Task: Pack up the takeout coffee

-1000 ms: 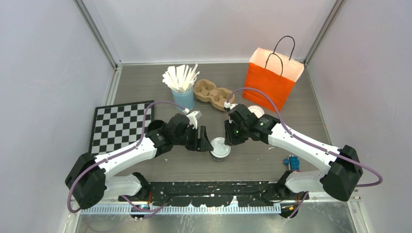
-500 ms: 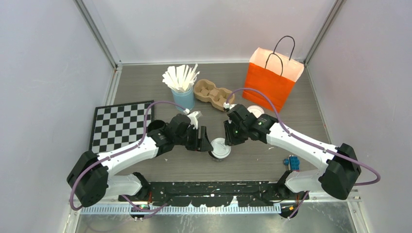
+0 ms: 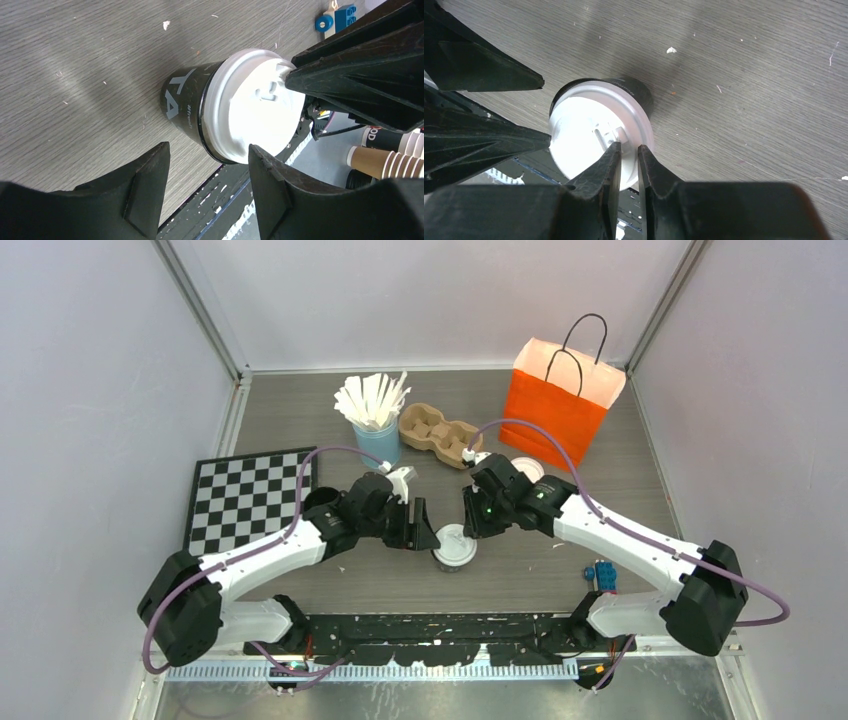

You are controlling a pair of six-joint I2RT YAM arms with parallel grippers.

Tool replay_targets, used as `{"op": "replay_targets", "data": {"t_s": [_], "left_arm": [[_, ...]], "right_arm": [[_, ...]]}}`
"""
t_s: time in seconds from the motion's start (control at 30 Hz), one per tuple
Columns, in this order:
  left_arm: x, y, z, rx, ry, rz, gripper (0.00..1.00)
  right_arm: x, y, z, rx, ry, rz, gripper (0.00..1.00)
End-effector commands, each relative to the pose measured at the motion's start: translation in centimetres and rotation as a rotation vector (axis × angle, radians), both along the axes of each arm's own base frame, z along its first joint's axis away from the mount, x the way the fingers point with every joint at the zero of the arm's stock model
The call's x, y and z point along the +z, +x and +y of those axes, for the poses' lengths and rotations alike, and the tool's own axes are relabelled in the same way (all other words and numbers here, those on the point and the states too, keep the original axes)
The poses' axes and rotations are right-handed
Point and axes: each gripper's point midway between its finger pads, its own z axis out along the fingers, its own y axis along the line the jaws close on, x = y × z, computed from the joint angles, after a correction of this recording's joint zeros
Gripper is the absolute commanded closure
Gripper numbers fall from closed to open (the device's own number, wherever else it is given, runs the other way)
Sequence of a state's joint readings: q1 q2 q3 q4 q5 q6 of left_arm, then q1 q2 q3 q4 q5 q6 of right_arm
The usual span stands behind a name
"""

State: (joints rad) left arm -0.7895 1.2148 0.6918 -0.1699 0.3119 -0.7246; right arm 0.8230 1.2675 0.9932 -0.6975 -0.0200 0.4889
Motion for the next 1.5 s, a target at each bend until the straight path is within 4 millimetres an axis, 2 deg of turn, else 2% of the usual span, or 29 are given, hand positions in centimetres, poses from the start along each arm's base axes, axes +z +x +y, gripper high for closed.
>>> {"op": "replay_targets", "data": {"t_s": [0.0,0.27,0.77,1.1,1.33,1.47], "left_arm": [[2.6,0.9,-0.2,0.006,-0.031,-0.072,0.40],[2.6,1.0,0.4,0.026,-0.029,-0.089,0.39],[1.5,0.5,-1.1,-0.033,-0.059,-0.034,0.39],[1.4,0.9,-1.6,-0.044,-0.054,-0.033,0.39],[0.1,1.0,-0.3,-0.037,0.038,-0.049,0.43],[-0.3,0.9,-0.3,-0.037,0.025,-0.049,0.45]], "right_arm": [[3.2,0.6,0.6,-0.015,0.072,-0.073,0.77],[2.6,0.4,1.3,-0.005,0.099,-0.050,0.78],[0.5,0.3,0.6,-0.014,0.056,-0.040,0.77],[0.6,0.4,0.9,-0.010,0.071,-0.046,0.76],[0.1,0.3,1.6,-0.014,0.093,-0.024,0.76],[0.3,0.6,1.7,-0.019,0.095,-0.030,0.75]]}}
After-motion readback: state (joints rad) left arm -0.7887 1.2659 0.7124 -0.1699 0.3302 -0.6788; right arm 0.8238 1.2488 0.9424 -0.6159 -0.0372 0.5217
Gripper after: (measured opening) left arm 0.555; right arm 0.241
